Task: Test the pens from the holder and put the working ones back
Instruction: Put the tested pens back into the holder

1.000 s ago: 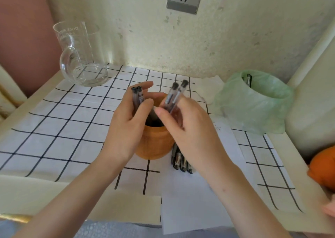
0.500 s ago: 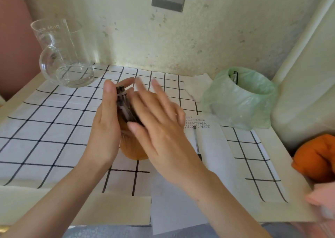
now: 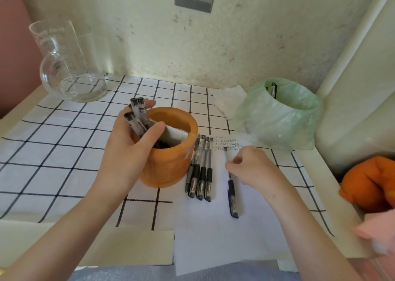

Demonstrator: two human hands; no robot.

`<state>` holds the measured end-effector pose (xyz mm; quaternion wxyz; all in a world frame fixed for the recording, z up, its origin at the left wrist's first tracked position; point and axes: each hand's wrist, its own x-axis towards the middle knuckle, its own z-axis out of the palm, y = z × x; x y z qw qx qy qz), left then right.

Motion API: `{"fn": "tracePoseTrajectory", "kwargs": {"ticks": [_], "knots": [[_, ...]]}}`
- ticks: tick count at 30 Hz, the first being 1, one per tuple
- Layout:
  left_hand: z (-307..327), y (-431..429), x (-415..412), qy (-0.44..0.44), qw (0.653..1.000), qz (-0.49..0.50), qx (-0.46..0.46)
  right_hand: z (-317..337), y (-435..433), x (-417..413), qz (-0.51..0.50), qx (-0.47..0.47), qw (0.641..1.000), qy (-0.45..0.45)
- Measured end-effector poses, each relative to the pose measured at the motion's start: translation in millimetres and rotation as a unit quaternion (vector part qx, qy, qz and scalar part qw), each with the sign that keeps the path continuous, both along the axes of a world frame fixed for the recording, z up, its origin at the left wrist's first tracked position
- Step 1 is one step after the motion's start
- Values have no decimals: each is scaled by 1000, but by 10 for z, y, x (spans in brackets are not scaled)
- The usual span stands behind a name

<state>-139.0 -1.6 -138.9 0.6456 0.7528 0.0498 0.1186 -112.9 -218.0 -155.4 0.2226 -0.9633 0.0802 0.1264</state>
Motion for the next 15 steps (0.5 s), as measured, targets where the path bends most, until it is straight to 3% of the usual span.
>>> {"fn": "tracePoseTrajectory", "kwargs": {"ticks": [6, 9, 12, 15], "knots": [[2, 14, 28, 14, 1000, -17, -5, -6, 55, 9, -10, 64, 997, -32], [23, 43, 42, 9, 999, -33, -10, 107, 31, 61, -39, 156, 979, -123], [41, 91, 64, 8, 998, -66, 7, 229, 10, 88, -47, 273, 929, -246], [51, 134, 86, 11, 995, -92, 25, 352, 63, 34, -45, 417, 851, -316]]}}
